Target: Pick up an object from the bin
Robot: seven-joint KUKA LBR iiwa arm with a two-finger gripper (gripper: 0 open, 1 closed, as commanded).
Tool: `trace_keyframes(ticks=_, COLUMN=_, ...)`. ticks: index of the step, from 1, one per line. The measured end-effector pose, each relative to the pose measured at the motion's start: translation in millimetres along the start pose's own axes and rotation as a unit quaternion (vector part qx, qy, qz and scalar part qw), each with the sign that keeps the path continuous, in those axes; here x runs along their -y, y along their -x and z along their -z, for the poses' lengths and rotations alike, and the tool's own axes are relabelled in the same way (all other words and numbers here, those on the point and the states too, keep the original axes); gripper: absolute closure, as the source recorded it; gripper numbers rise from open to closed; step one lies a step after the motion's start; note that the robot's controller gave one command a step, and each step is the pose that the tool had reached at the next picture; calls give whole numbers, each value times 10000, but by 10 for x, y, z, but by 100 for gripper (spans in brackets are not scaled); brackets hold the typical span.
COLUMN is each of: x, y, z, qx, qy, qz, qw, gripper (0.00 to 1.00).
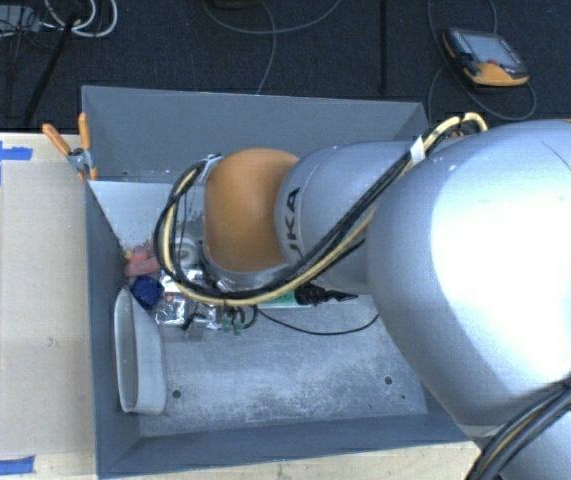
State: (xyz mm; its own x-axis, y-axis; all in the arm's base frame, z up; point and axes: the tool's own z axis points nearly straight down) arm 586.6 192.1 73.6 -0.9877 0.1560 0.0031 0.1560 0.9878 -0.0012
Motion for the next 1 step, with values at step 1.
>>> trace_keyframes(ticks=1, x=122, y=-96, z=1430, qx=52, qy=25, qz=86, qw=9999, gripper=100)
